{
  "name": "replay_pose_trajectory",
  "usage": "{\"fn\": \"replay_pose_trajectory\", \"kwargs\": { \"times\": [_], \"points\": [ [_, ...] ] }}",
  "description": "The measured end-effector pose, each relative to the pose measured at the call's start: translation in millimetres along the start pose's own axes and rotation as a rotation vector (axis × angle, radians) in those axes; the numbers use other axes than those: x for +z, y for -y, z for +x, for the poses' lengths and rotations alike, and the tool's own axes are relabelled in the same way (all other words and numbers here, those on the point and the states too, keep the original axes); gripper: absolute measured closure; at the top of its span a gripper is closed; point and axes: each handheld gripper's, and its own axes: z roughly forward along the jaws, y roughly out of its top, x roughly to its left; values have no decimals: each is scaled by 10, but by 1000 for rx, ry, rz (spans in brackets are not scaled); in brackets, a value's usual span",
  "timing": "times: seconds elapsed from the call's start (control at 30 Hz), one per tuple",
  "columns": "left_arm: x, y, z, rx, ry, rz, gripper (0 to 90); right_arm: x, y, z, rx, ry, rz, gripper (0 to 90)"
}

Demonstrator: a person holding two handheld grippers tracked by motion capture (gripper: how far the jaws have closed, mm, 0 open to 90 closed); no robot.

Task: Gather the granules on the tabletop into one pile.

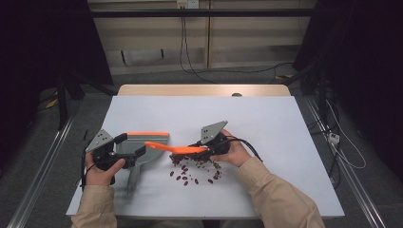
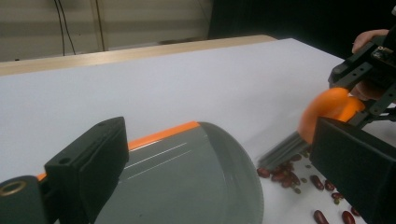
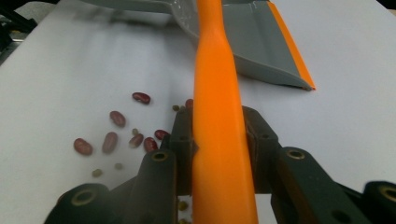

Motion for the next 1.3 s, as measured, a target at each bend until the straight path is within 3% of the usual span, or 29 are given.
{"fn": "replay_pose_trajectory", "kwargs": {
  "times": [0.3, 0.43, 0.63, 0.83, 1.1, 1.3],
  "points": [
    [-18, -9, 12, -5, 6, -12, 49, -35, 6, 16, 16, 17, -2, 701],
    [-27, -13, 67, -27, -6, -24, 48, -53, 18, 11, 18, 6, -6, 701],
    [51, -10, 124, 8, 5, -14, 51, -62, -5, 71, 4, -17, 12, 702],
    [53, -3, 182, 5, 8, -14, 58, -113, -15, 103, -6, -29, -4, 709],
    [14, 6, 194, 6, -8, -11, 56, -133, -81, -100, 31, 35, -97, 710],
    [3, 15, 200, 4, -3, -11, 56, 43, -83, -292, 16, 54, -71, 710]
  ]
}}
